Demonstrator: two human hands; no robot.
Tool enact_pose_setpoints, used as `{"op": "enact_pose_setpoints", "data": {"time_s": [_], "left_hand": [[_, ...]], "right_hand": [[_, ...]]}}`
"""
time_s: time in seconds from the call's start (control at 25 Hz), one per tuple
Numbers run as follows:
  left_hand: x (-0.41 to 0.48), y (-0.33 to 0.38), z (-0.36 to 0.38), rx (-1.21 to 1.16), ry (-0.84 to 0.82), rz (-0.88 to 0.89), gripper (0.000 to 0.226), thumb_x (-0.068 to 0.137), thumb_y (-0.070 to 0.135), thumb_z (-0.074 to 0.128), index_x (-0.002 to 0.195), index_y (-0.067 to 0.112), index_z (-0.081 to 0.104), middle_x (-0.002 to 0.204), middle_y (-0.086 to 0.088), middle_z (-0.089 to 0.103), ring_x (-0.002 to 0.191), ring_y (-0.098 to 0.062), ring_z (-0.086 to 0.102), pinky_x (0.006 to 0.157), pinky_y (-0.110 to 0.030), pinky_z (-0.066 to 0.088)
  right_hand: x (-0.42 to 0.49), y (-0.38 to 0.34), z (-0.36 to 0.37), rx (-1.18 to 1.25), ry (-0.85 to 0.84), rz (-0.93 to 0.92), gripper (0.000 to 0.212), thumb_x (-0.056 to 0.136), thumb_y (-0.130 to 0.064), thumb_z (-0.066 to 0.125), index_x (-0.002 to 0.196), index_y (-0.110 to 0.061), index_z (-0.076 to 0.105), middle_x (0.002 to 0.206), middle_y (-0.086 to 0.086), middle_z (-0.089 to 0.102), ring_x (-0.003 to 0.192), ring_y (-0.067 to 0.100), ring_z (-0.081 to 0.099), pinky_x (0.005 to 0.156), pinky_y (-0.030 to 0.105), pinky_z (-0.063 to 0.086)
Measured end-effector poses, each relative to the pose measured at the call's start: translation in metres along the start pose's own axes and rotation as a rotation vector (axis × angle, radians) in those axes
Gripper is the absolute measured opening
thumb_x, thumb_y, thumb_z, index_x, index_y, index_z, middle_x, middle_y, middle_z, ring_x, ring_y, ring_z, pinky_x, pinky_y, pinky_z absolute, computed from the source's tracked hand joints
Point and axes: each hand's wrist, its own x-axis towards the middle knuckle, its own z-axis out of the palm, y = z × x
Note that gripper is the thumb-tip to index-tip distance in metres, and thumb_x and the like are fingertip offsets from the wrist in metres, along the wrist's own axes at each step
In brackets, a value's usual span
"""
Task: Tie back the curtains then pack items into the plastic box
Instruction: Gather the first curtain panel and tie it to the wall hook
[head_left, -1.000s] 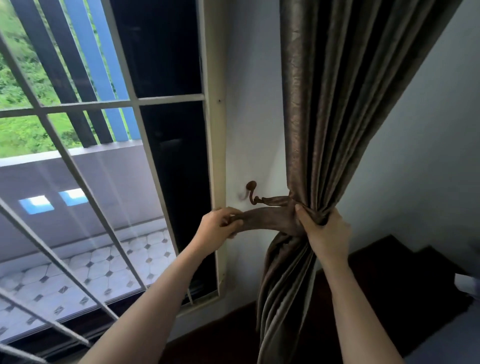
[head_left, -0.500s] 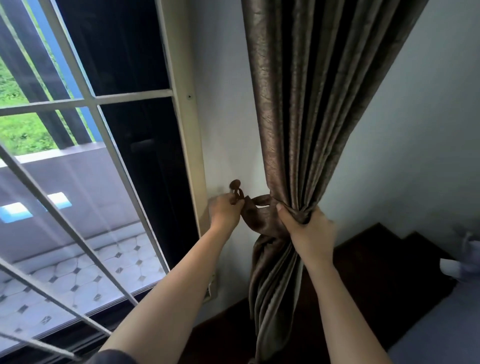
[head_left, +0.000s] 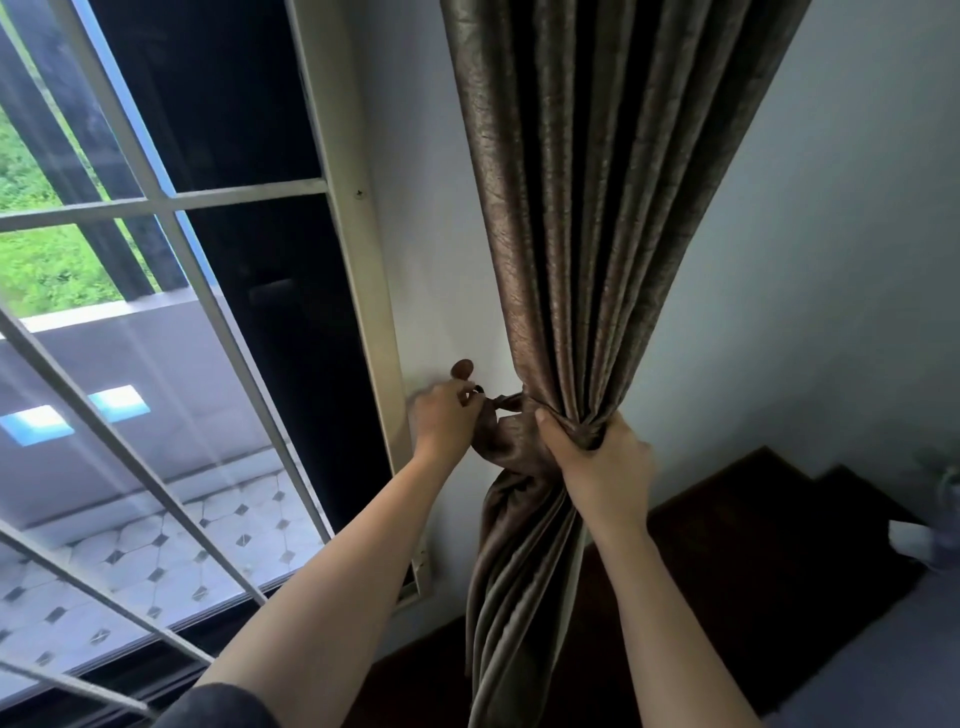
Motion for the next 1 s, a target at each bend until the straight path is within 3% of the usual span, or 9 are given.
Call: {"op": "enact_pose_setpoints", "data": {"time_s": [0.16,0.28,0.4,0.52,0.6,0.68,0.76,0.92,1.0], "left_hand": [[0.003,-0.005,0.007,0.137,-0.004,0.035,0.022,0.087,0.021,0.06,0.104,0.014,0.072,0.101,-0.008,0.072,0.095,-0.025,0.065,0.086,-0.033,0.05],[0.008,-0.015,0.012,0.072,-0.015,0.008,0.022,0.083,0.018,0.064,0.102,0.013,0.073,0.099,-0.009,0.073,0.092,-0.026,0.066,0.083,-0.034,0.053],[0.013,-0.027,0.014,0.053,-0.062,-0.025,0.023,0.084,0.022,0.065,0.104,0.013,0.072,0.101,-0.011,0.071,0.092,-0.025,0.065,0.081,-0.031,0.05],[-0.001,-0.03,0.007,-0.035,-0.094,0.032,0.024,0.09,0.02,0.061,0.109,0.01,0.07,0.104,-0.008,0.071,0.082,-0.013,0.059,0.073,-0.017,0.042],[-0.022,-0.038,0.0,-0.064,-0.136,0.048,0.028,0.095,0.017,0.052,0.118,0.013,0.065,0.098,-0.006,0.072,0.08,-0.012,0.063,0.077,-0.023,0.048],[-0.053,-0.054,-0.01,-0.297,-0.226,-0.015,0.04,0.09,0.006,0.048,0.128,0.014,0.055,0.099,-0.005,0.07,0.086,-0.016,0.067,0.078,-0.031,0.053],[-0.086,-0.071,-0.02,-0.511,-0.328,-0.074,0.053,0.073,0.003,0.052,0.124,0.016,0.055,0.103,-0.006,0.068,0.091,-0.017,0.066,0.078,-0.03,0.054],[-0.116,-0.095,-0.028,-0.216,-0.289,0.136,0.022,0.071,0.021,0.057,0.092,0.026,0.059,0.084,0.008,0.065,0.078,-0.007,0.062,0.074,-0.026,0.054],[-0.118,-0.101,-0.031,-0.04,-0.192,0.151,0.005,0.08,0.018,0.055,0.084,0.017,0.054,0.073,0.005,0.06,0.066,-0.014,0.058,0.061,-0.022,0.047]], "right_hand": [[-0.002,-0.001,0.004,0.0,-0.021,-0.003,0.048,0.074,-0.049,0.07,0.102,-0.011,0.064,0.09,0.006,0.071,0.086,0.027,0.065,0.082,0.032,0.05],[-0.003,0.0,0.007,0.01,-0.041,-0.015,0.049,0.074,-0.051,0.069,0.103,-0.011,0.064,0.091,0.004,0.071,0.086,0.024,0.066,0.083,0.033,0.053],[-0.004,-0.002,0.014,-0.007,-0.074,-0.04,0.052,0.075,-0.052,0.069,0.106,-0.012,0.064,0.093,0.003,0.071,0.087,0.022,0.065,0.081,0.022,0.045],[-0.008,-0.003,0.017,-0.039,-0.096,-0.087,0.052,0.075,-0.052,0.069,0.106,-0.011,0.064,0.093,0.002,0.071,0.086,0.021,0.065,0.076,0.018,0.04],[-0.013,0.001,0.017,-0.044,-0.097,-0.16,0.052,0.073,-0.052,0.071,0.104,-0.011,0.064,0.088,0.001,0.072,0.081,0.019,0.066,0.074,0.016,0.041],[-0.018,0.004,0.017,0.003,-0.147,-0.226,0.056,0.07,-0.054,0.073,0.106,-0.012,0.064,0.083,-0.006,0.069,0.075,0.011,0.063,0.069,0.005,0.039],[-0.025,0.008,0.018,0.136,-0.289,-0.253,0.067,0.065,-0.057,0.072,0.115,-0.014,0.059,0.086,-0.017,0.064,0.077,0.001,0.06,0.067,-0.003,0.039],[-0.055,0.038,0.036,0.228,-0.56,-0.164,0.095,0.068,-0.032,0.081,0.143,-0.028,0.024,0.113,-0.023,0.052,0.1,-0.008,0.055,0.087,0.005,0.044],[-0.073,0.056,0.051,0.157,-0.549,-0.127,0.076,0.074,-0.026,0.077,0.136,-0.028,0.033,0.113,-0.019,0.052,0.104,-0.001,0.055,0.096,0.02,0.048]]}}
